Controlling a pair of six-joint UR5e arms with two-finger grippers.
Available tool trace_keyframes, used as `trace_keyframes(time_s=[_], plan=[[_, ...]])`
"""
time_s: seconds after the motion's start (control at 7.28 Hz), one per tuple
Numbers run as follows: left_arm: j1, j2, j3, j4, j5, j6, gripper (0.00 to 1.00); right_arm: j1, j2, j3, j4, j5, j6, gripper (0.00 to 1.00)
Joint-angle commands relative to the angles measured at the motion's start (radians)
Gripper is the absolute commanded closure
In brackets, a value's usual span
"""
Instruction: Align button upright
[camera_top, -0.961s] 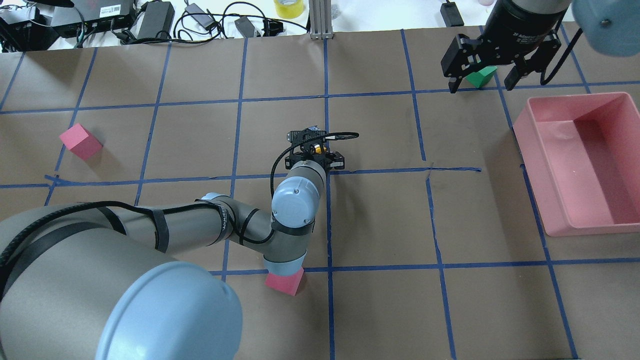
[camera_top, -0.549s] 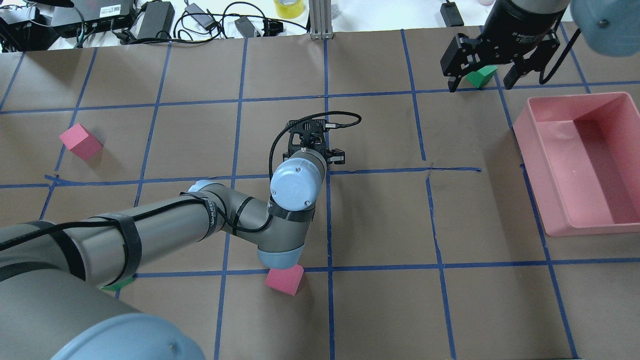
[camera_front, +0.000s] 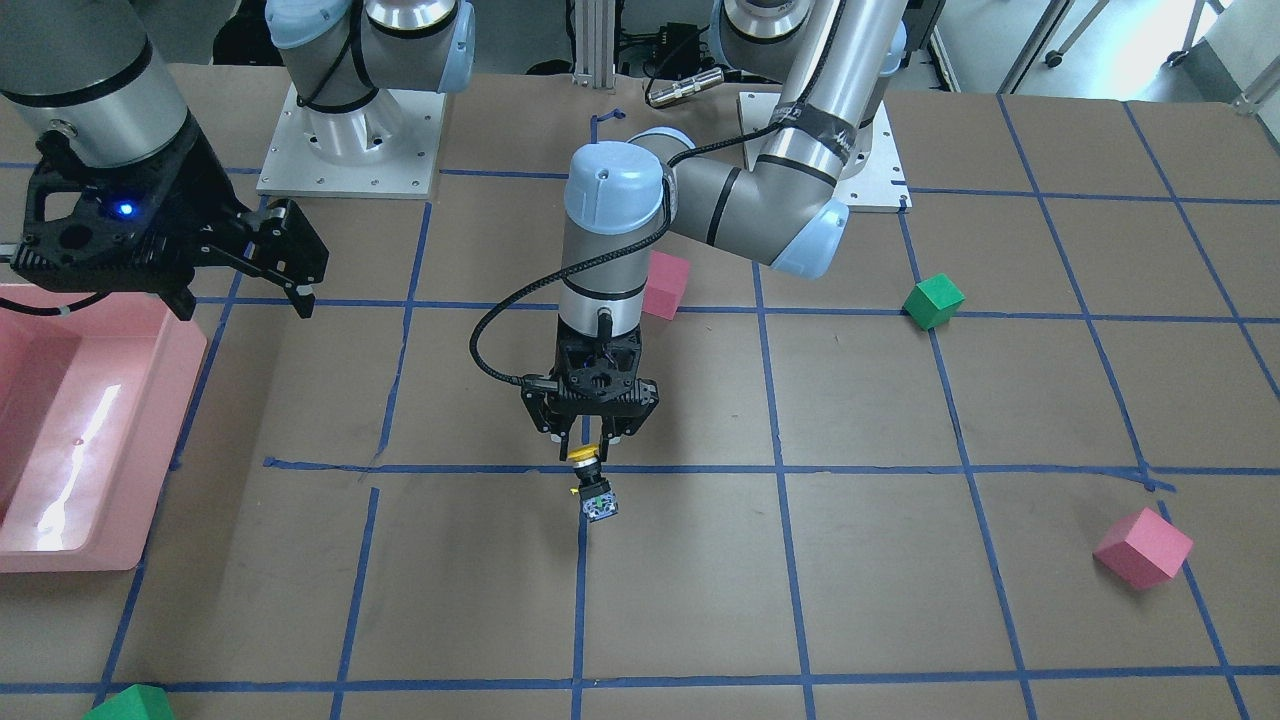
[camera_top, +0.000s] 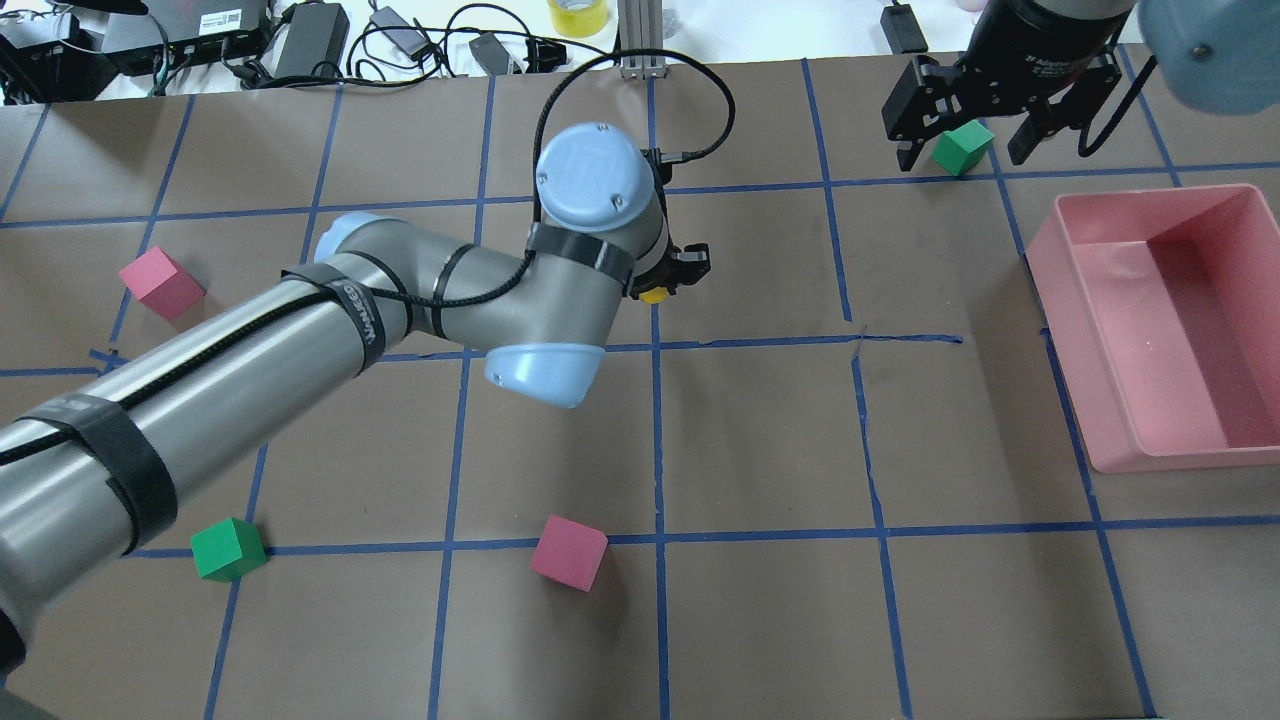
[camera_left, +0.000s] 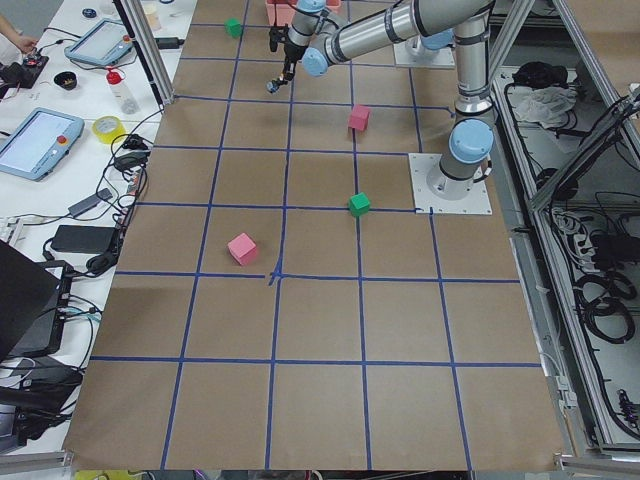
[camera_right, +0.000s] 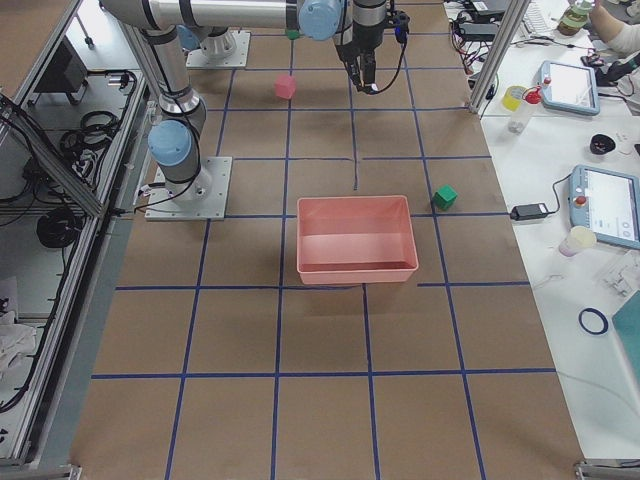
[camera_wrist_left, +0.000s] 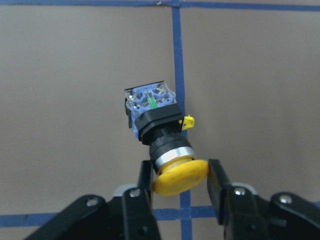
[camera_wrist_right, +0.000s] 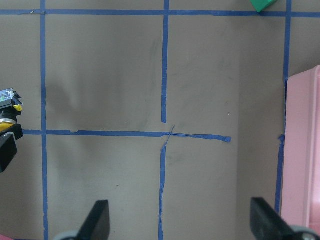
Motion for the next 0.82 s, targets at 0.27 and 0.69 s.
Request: trace_keyframes(time_s=[0.27, 0.69], plan=[[0.119, -0.036, 0.095, -0.398, -0.332, 0.011, 1.00, 0.000, 0.001, 0.013, -0.002, -0.009, -0.003, 0.00], [0.181, -0.091, 0.170, -0.516, -0.416, 0.011, 1.00, 0.000, 0.001, 0.013, -0.002, -0.007, -0.001, 0.00]])
